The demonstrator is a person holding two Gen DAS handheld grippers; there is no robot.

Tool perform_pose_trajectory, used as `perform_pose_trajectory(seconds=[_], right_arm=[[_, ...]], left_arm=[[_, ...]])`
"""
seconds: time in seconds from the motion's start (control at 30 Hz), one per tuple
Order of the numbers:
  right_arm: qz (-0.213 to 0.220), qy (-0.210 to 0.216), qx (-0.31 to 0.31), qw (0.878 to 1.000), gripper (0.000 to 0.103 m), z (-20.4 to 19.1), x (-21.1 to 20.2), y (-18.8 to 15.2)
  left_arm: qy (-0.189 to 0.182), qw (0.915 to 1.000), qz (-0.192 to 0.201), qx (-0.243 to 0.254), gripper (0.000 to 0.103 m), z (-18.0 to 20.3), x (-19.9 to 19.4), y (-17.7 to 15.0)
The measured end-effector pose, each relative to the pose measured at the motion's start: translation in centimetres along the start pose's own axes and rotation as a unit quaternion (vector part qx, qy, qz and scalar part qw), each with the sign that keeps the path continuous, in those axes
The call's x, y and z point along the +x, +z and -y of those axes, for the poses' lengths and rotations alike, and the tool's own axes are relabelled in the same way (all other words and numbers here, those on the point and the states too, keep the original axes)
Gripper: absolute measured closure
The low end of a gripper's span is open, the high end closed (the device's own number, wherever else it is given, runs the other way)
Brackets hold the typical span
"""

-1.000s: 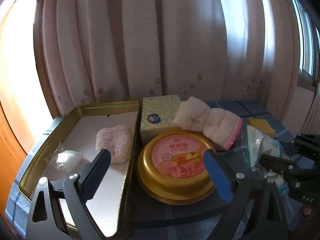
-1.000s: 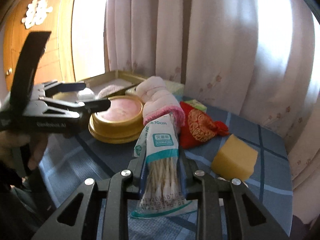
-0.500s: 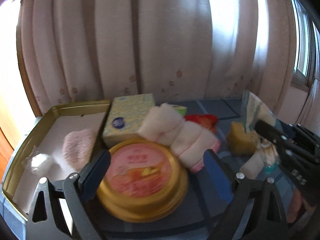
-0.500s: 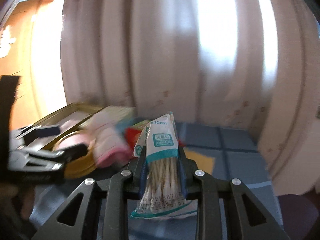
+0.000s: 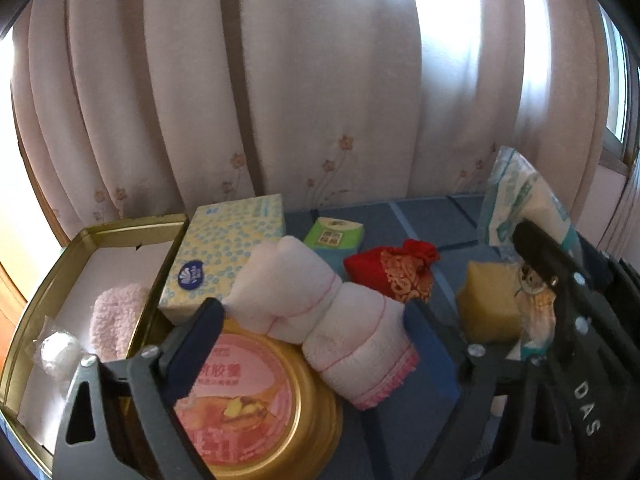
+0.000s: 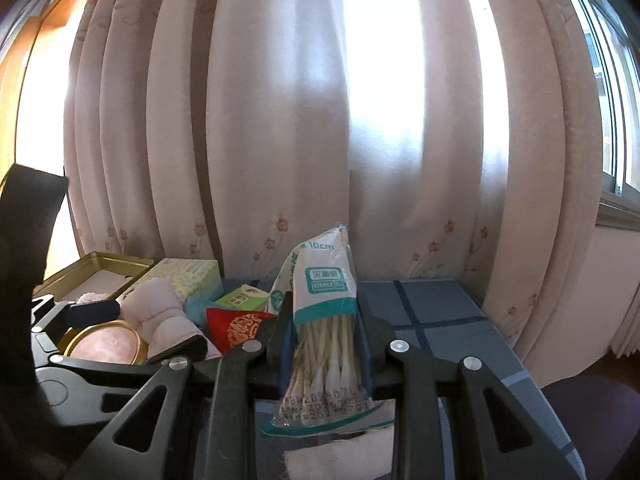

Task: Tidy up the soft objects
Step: 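Grasp the pink-and-white rolled towel with the left gripper while the right holds the swab pack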

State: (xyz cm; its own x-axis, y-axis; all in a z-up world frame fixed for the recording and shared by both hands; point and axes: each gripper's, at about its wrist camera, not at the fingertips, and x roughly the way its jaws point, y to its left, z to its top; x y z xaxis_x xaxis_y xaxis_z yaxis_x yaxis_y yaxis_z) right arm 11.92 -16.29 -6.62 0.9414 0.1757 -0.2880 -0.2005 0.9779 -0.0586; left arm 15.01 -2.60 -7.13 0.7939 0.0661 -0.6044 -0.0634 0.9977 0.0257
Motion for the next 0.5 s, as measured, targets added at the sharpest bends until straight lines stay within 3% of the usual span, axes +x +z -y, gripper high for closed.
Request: perform_pose_trajectory(seconds=[0.07, 0.13, 0.17, 0.23, 0.3, 0.37, 0.5], right_arm=[[0.001, 0.002, 0.003, 1.000, 0.074, 0.2, 0.1, -0.1], [0.004, 0.002, 0.005, 1.000, 0.074, 0.3, -0.1, -0.1], [0.004, 0.002, 0.003, 1.000, 0.074, 0.1, -0.1, -0.2], [0.003, -0.002, -0.002, 1.000, 0.074, -0.1, -0.1, -0.2], [0.007, -0.003, -0.004, 1.000, 0.074, -0.2, -0.2, -0.2], [0.008, -0.004, 0.002, 1.000, 0.074, 0.0, -0.3, -0.1], [0.017, -0.007, 0.007, 1.000, 0.074, 0.1, -0.6, -0.1]], left_arm=[[-0.003, 1.0000, 0.005, 0.003, 0.025, 0.1, 0.1, 0.0], [-0.011, 0.9999, 0.005, 0.008, 0.045, 0.2, 0.3, 0.1], [-0.015, 0.9998, 0.008, 0.013, 0.049, 0.3, 0.3, 0.1], [-0.023, 0.9994, 0.017, 0.020, 0.073, 0.6, 0.1, 0.2], [-0.033, 0.9987, 0.031, 0.025, 0.087, 0.6, -0.3, 0.2], [-0.047, 0.9978, 0.041, 0.022, 0.094, 0.5, -0.7, 0.1], [-0.061, 0.9961, 0.062, 0.016, 0.094, 0.1, -1.5, -0.4]])
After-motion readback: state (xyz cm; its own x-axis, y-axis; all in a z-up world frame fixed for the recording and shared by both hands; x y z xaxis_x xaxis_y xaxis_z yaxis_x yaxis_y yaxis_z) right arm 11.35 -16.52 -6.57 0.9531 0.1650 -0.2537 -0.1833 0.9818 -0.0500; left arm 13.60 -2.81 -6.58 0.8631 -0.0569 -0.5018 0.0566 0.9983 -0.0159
